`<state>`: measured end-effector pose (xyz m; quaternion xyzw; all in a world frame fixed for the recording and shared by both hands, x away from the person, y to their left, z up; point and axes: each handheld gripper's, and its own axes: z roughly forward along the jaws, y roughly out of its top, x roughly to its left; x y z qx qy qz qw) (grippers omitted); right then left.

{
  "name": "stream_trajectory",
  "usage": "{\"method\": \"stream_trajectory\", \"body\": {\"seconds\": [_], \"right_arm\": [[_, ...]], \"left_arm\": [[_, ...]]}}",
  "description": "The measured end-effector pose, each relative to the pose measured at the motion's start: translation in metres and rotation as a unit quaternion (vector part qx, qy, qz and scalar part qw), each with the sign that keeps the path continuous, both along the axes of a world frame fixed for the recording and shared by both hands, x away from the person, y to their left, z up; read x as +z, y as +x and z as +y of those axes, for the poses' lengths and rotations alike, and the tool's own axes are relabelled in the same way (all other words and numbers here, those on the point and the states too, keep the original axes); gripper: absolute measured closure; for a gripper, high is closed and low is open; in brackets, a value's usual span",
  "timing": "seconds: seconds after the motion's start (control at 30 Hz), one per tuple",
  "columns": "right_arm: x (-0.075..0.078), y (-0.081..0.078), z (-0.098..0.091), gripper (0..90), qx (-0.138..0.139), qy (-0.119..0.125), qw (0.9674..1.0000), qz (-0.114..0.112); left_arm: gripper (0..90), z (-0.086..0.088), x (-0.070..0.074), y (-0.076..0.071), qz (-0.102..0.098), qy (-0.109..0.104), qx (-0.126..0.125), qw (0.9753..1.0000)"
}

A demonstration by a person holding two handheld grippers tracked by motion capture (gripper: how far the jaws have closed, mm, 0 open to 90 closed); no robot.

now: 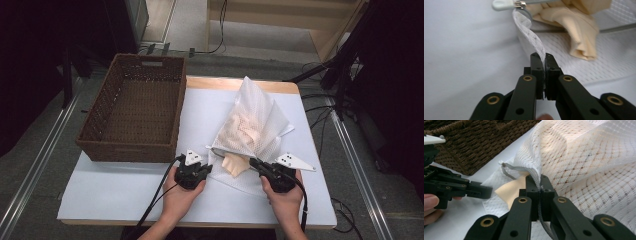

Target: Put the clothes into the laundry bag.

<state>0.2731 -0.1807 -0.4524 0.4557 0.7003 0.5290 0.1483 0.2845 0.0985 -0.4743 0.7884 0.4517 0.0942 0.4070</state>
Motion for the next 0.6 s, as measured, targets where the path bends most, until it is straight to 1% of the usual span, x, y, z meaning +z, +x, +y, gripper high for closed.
{"method": "stream_trajectory", "body": {"seconds": [0.03, 0.07, 0.13, 0.17, 0.2, 0.23, 0.27, 0.3, 0.33, 0.37, 0.4, 0.43, 0.5, 0.57, 0.6], "right_arm": [[0.000, 0.000, 0.000, 89.5, 0.000, 0.001, 1.0000, 0.000], [0.000, 0.000, 0.000, 89.5, 0.001, 0.001, 1.0000, 0.000], [0.000, 0.000, 0.000, 89.5, 0.001, 0.001, 1.0000, 0.000], [0.001, -0.001, 0.001, 89.5, 0.002, 0.001, 1.0000, 0.000], [0.002, -0.001, 0.002, 89.5, 0.004, 0.001, 1.0000, -0.003], [0.002, -0.002, 0.003, 89.5, 0.007, 0.001, 1.0000, -0.005], [0.002, -0.002, 0.003, 89.5, 0.007, 0.001, 1.0000, -0.005], [0.004, -0.003, 0.005, 89.5, 0.010, 0.000, 0.9999, -0.007], [0.005, -0.004, 0.006, 89.5, 0.012, -0.001, 0.9999, -0.007], [0.005, -0.005, 0.008, 89.5, 0.013, -0.001, 0.9999, -0.009], [0.006, -0.005, 0.009, 89.5, 0.016, -0.002, 0.9998, -0.011], [0.006, -0.005, 0.009, 89.5, 0.016, -0.002, 0.9998, -0.011], [0.006, -0.007, 0.012, 89.5, 0.018, -0.003, 0.9998, -0.009], [0.006, -0.008, 0.014, 89.5, 0.023, -0.006, 0.9997, -0.010], [0.006, -0.008, 0.015, 89.5, 0.024, -0.006, 0.9996, -0.010]], "left_arm": [[90.0, 0.000, 0.000, -0.001, 0.001, -0.001, -0.007, 1.0000], [90.0, 0.000, 0.001, -0.004, -0.001, 0.005, -0.013, 0.9999], [90.0, 0.002, 0.001, -0.009, 0.003, 0.006, -0.022, 0.9997], [90.0, 0.004, 0.001, -0.011, 0.006, 0.002, -0.024, 0.9997], [90.0, 0.012, 0.002, -0.016, 0.017, -0.011, -0.031, 0.9993], [90.0, 0.015, 0.002, -0.019, 0.024, -0.020, -0.033, 0.9990], [90.0, 0.015, 0.002, -0.019, 0.024, -0.020, -0.033, 0.9990], [90.0, 0.018, 0.002, -0.029, 0.020, -0.011, -0.045, 0.9987], [90.0, 0.018, 0.002, -0.029, 0.020, -0.011, -0.045, 0.9987], [90.0, 0.019, 0.003, -0.040, 0.012, 0.013, -0.058, 0.9981], [90.0, 0.021, 0.002, -0.045, 0.008, 0.019, -0.060, 0.9980], [90.0, 0.021, 0.002, -0.045, 0.008, 0.019, -0.060, 0.9980], [90.0, 0.027, 0.001, -0.053, 0.009, 0.020, -0.059, 0.9980], [90.0, 0.031, 0.000, -0.057, -0.001, 0.014, -0.059, 0.9982], [88.3, 0.034, 0.002, -0.059, -0.011, 0.006, -0.051, 0.9986]]}}
